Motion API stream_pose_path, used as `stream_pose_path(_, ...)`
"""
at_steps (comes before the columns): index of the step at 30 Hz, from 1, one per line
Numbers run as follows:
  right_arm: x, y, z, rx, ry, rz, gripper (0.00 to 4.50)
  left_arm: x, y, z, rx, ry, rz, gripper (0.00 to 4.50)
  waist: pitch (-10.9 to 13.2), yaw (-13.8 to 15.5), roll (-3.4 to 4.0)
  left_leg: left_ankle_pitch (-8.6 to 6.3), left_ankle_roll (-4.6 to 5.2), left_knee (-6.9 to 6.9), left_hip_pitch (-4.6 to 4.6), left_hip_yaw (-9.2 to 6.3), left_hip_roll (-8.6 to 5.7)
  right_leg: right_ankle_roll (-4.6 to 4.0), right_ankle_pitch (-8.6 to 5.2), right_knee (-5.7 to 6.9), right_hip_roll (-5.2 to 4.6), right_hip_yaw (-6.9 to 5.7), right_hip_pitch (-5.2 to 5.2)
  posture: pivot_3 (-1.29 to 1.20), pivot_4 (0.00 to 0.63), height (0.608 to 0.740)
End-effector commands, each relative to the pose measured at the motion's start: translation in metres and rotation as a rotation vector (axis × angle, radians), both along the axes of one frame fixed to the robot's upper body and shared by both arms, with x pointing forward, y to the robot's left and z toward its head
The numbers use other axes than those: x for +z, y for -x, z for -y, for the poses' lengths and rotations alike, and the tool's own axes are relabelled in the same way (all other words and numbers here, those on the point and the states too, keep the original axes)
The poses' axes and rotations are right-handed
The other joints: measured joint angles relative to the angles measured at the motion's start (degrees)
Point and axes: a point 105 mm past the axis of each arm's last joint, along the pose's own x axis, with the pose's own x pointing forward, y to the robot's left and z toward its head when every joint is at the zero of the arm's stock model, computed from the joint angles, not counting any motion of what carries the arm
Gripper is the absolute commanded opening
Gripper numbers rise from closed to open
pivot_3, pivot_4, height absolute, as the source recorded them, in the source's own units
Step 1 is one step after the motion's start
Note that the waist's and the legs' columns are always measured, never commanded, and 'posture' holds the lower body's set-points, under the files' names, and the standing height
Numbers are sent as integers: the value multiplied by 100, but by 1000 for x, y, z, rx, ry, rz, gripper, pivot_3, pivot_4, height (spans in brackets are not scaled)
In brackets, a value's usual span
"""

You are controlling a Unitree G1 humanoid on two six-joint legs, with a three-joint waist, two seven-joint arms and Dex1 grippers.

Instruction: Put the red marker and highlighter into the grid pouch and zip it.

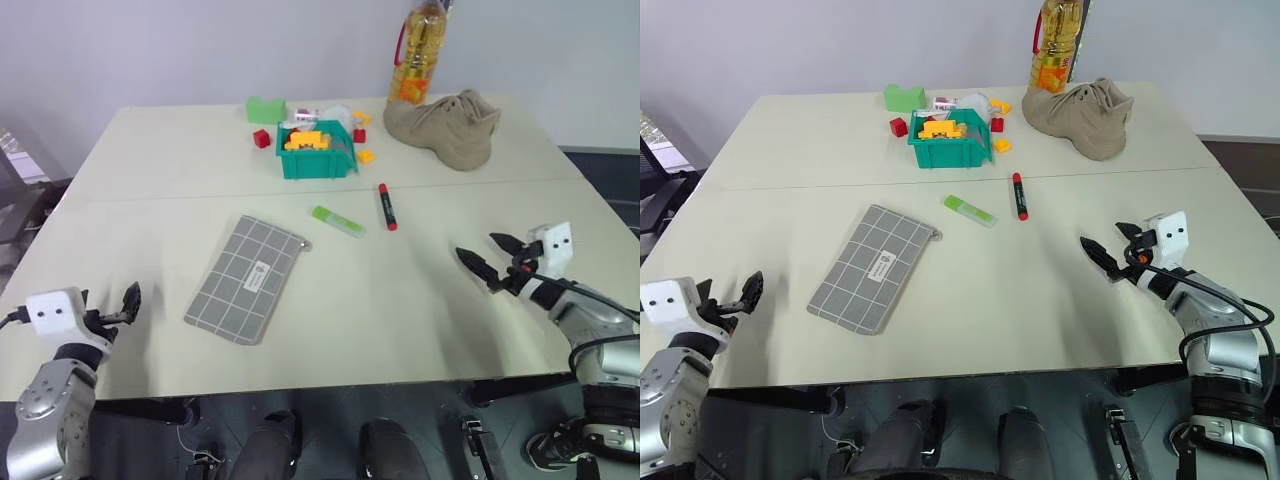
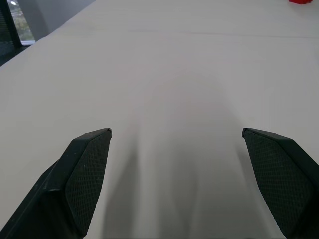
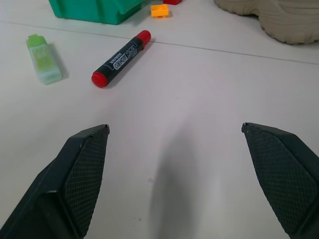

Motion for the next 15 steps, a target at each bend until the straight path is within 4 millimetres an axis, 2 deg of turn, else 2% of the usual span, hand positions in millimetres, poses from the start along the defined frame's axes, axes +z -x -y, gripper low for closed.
stream_pose_path(1,10,-2,-5,11,2,52,4424,16,-2,3,-16,-42,54,4500,0,-2,0,0,0,0,0,0,0,0,0,0,0,0,0,0,150,740)
stream_pose_path(11,13,-6,-14,26,-9,71,4424,18,-6,3,-17,-29,81,4500,0,-4,0,0,0,-1,0,0,0,0,0,0,3,0,-1,0,150,740)
stream_pose_path(15,14,-9,-22,50,-16,78,4424,27,-4,4,-17,-59,127,4500,0,-7,0,0,0,-1,0,0,0,0,0,0,3,0,-1,0,150,740)
